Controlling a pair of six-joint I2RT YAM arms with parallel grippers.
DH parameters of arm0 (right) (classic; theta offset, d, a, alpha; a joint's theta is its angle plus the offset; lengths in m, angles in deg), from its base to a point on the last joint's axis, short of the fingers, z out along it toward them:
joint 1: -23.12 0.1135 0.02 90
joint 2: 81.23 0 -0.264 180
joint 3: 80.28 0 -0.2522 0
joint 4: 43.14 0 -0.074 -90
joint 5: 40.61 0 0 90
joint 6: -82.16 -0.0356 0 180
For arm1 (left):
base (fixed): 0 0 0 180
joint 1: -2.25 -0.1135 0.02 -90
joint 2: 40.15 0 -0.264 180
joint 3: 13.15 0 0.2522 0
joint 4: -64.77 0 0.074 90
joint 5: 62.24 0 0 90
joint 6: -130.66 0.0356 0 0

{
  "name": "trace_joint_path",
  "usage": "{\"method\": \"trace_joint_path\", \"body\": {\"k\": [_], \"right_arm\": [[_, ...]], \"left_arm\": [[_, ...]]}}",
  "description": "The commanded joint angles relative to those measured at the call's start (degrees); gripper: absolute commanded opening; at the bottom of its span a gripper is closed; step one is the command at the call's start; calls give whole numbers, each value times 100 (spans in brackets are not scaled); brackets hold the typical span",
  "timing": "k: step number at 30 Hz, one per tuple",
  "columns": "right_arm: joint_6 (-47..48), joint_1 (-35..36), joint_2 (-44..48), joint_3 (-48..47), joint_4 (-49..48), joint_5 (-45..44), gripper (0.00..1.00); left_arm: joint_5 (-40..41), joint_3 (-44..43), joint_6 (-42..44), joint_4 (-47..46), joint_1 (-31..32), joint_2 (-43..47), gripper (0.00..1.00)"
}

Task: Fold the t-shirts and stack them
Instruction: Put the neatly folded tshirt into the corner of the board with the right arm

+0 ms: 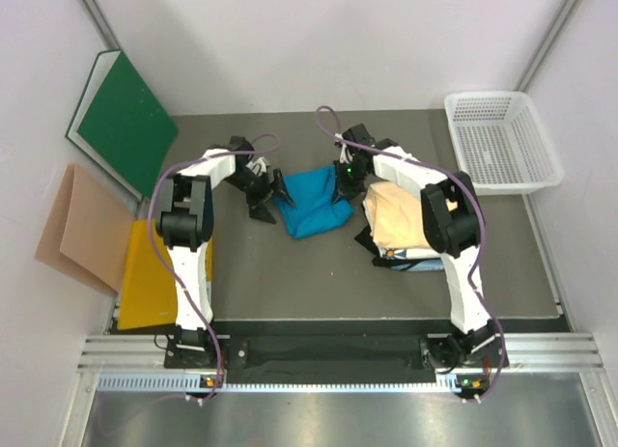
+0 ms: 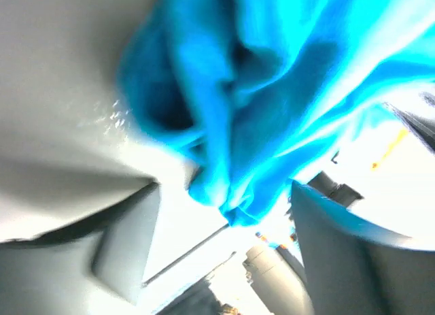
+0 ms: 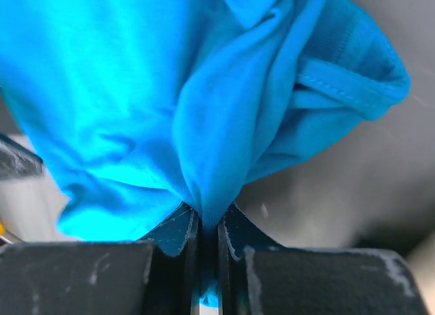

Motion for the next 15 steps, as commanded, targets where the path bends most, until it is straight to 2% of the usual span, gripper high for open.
{"method": "trace_joint_path", "body": {"k": [1, 3, 8, 15], "right_arm": [[599, -46, 913, -239, 710, -588, 0], [644, -46, 1088, -450, 860, -685, 0], [776, -45, 1493, -758, 974, -940, 0], [881, -45, 2195, -706, 1378, -1274, 0]], "left_arm": [[1179, 94, 158, -77, -131, 214, 92], [1354, 164, 27, -191, -271, 433, 99], [1461, 393, -263, -762, -667, 873, 99], [1285, 234, -114, -526, -870, 435, 99]]}}
